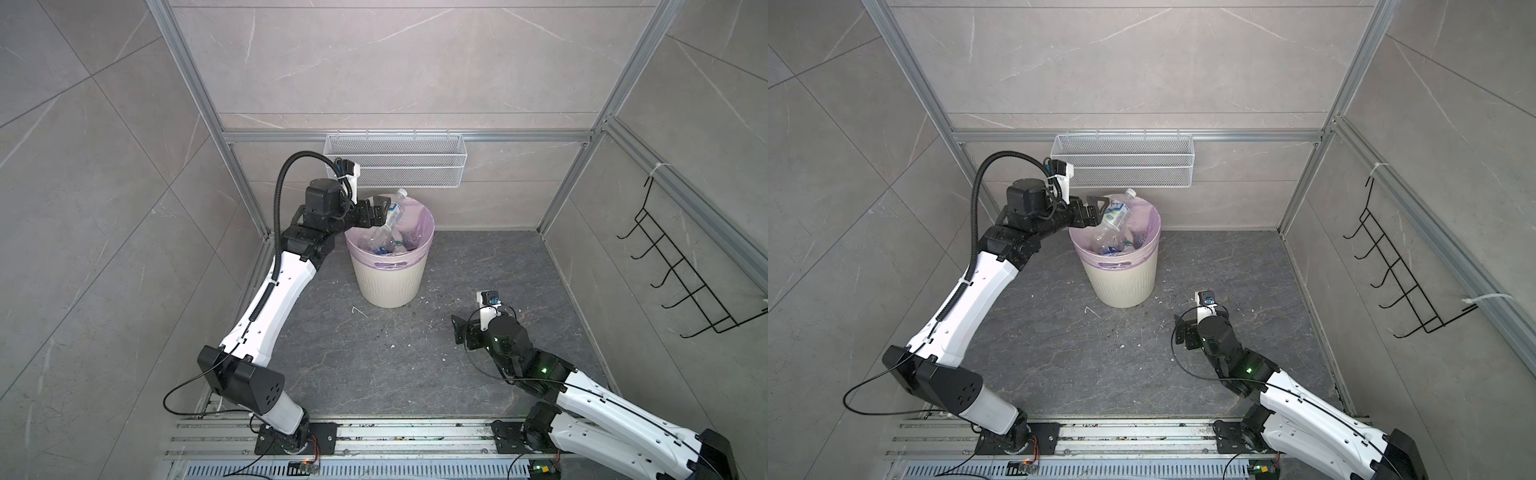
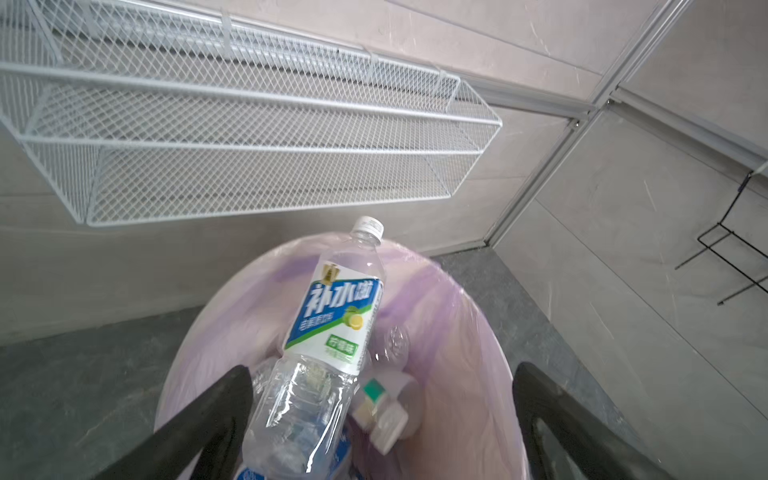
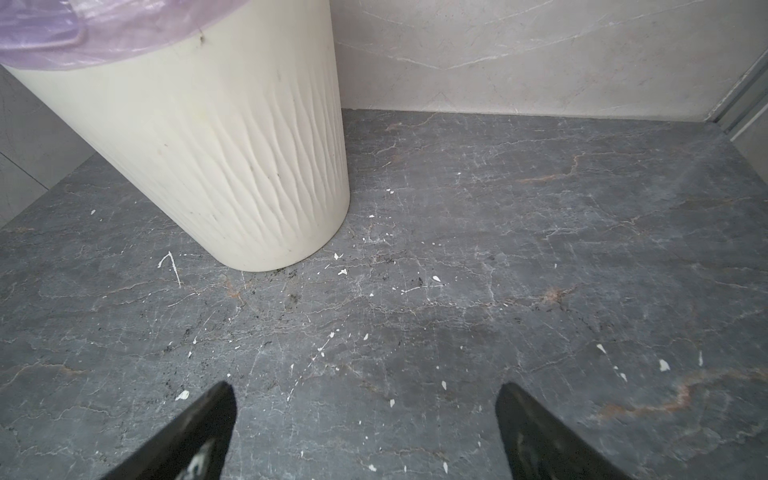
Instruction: Throw the plastic bottles in the bin
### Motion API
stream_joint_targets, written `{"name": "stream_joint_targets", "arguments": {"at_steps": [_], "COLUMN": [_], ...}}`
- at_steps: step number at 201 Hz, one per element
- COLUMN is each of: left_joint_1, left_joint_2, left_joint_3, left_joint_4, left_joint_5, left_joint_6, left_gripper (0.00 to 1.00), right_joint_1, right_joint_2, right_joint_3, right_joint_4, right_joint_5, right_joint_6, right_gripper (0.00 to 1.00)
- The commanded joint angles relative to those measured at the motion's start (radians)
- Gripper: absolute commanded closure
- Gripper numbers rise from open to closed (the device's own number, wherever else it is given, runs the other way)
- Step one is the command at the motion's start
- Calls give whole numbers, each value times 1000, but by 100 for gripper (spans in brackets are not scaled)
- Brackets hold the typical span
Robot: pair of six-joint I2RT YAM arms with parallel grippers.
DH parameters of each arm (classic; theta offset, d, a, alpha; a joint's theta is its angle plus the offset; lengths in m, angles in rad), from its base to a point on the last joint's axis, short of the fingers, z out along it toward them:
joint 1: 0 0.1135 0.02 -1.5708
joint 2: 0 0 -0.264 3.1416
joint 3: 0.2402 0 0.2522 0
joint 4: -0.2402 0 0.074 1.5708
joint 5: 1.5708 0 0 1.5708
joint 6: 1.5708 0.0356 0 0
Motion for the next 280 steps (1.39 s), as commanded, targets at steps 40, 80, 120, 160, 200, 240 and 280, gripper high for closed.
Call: {"name": "stream_joint_targets", "arguments": {"at_steps": [40, 80, 120, 160, 200, 240, 280], "left_joint_1": [1, 3, 10, 41, 80, 105, 157], "left_joint_2": [-298, -407, -520, -604, -645, -672, -692], "left_joint_3": [-216, -362, -507, -633, -736, -807, -881], "left_joint_4": [103, 98, 87, 94, 128, 142, 133], "left_joint_5": [-16, -68, -139, -146, -126, -152, -244], "left_joint_6": [-6, -7, -19, -67, -113, -145, -172], "left_gripper": [0, 0, 0, 0, 0, 0, 0], "right_joint_1": [-4, -5, -5, -7, -10, -16, -43], "right_joint_2": [16, 32, 79, 154, 180, 203, 285], "right_joint_3": [32, 29, 41, 117, 197, 278, 385], "right_joint_4": [-10, -3, 9, -45, -110, -189, -261], "right_joint_5": [10, 30, 32, 34, 19, -1, -34], "right_joint_6": [9, 2, 4, 8, 8, 4, -6], "right_gripper": [0, 1, 0, 0, 0, 0, 0]}}
